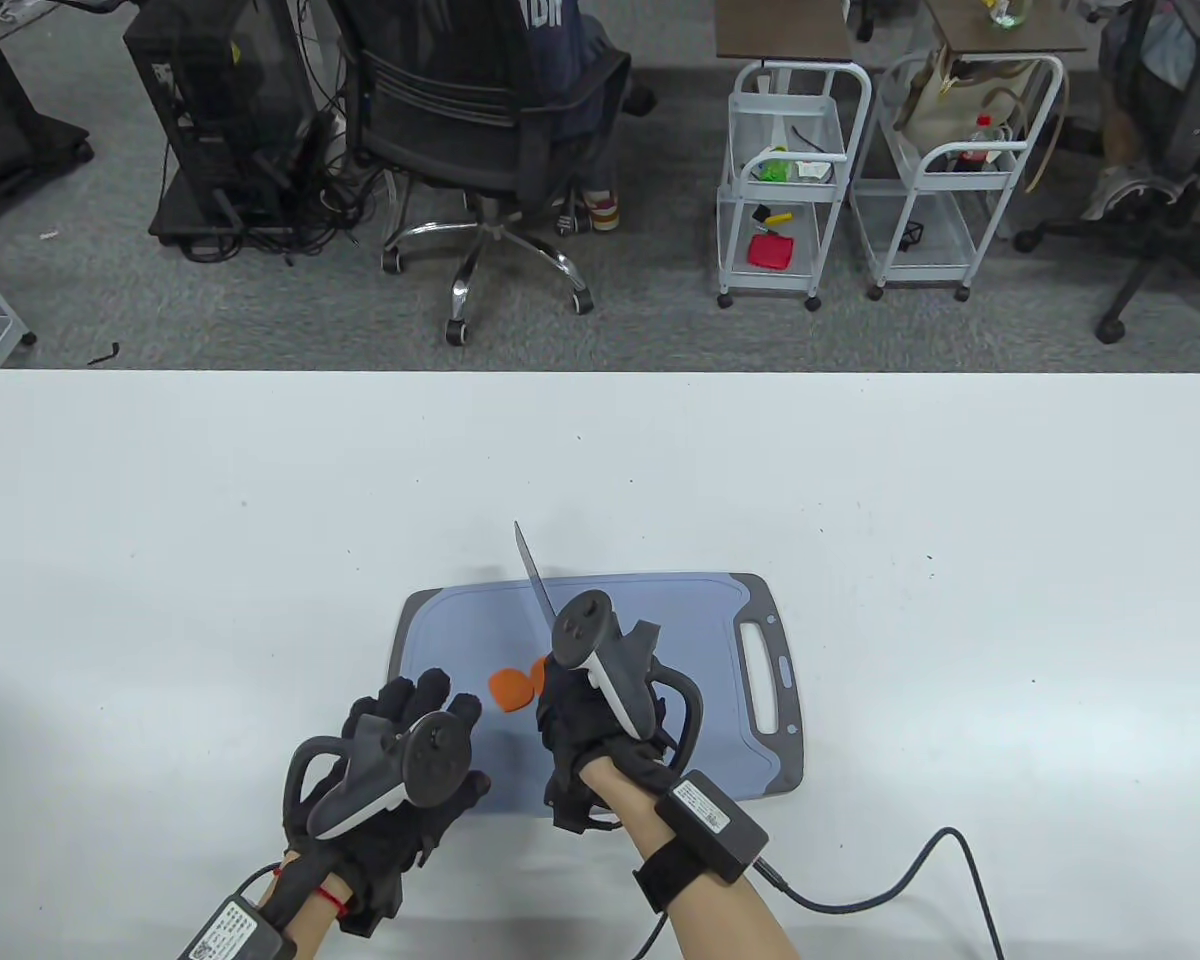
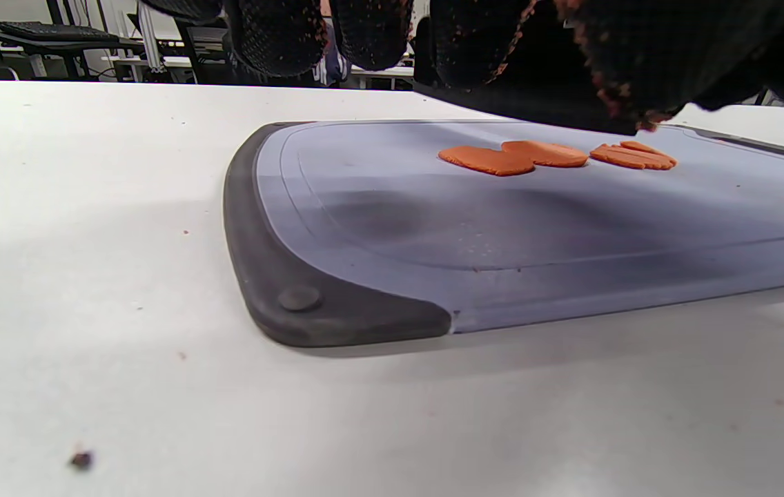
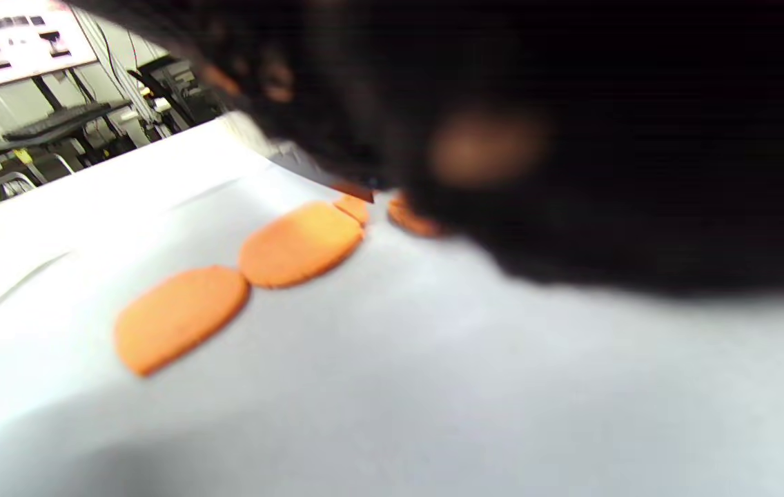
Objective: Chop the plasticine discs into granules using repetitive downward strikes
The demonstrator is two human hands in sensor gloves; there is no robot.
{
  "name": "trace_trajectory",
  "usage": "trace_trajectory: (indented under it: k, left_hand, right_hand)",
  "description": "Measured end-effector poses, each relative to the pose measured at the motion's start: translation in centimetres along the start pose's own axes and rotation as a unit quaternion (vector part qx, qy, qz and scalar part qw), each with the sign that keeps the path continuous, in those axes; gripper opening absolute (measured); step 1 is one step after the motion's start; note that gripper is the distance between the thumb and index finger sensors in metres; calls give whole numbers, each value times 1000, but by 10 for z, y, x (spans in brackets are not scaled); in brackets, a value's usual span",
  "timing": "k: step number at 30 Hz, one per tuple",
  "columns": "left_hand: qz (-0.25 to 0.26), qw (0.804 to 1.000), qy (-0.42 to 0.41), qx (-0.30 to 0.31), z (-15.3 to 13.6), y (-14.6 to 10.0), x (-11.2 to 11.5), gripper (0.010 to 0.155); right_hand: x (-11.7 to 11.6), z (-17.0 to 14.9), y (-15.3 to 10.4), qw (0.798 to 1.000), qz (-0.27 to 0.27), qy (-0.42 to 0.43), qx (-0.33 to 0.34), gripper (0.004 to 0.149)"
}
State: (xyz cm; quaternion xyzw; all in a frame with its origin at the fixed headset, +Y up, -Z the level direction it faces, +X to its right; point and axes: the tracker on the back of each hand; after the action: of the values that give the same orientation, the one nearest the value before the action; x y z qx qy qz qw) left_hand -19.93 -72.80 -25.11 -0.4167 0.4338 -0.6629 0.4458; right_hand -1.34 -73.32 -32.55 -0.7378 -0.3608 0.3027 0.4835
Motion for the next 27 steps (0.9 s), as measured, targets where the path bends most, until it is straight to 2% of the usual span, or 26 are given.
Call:
trace_trajectory:
  k: [3, 6, 8, 12, 15, 18, 22, 25, 27]
  left_hand:
    - [-3, 1000, 3, 2, 1, 0, 1, 78]
    - [2, 1000, 0, 1, 0, 0, -1, 79]
    - [4, 1000, -2, 1, 0, -1, -1, 78]
    - [4, 1000, -2, 4, 0, -1, -1, 78]
    - [3, 1000, 2, 3, 1, -1, -1, 79]
    - [1, 1000, 2, 5, 1, -1, -1, 77]
    - [4, 1000, 3, 5, 1, -2, -3, 78]
    - [7, 1000, -4, 0, -1, -2, -4, 78]
    - [7, 1000, -1, 0, -1, -3, -4, 78]
  right_hand:
    - [-12, -4, 1, 1000, -15, 4, 10, 52]
    - [-12, -8, 9, 999, -17, 42, 4, 52]
    - [-13, -4, 9, 999, -30, 25, 13, 51]
    - [0, 0, 7, 1000, 4, 28, -5, 51]
    - [5, 2, -3, 999, -12, 21, 22, 51]
    - [-3, -2, -1, 1000, 7, -2, 4, 52]
    - [-13, -4, 2, 1000, -23, 11, 13, 52]
    - [-13, -1, 9, 999, -30, 21, 14, 52]
    - [-9, 1, 12, 1000, -16, 19, 8, 51]
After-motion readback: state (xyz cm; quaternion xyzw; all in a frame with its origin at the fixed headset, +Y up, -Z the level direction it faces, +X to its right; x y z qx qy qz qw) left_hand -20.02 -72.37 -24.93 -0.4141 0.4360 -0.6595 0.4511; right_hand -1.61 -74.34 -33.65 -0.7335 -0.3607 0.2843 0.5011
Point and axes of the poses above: the tracker on the back of each hand, its own z axis roughly to the thumb side, its own y axis roughly from the wrist to the fingertips, x = y × z, and after that the axes turned 14 degrees about y, right-handed
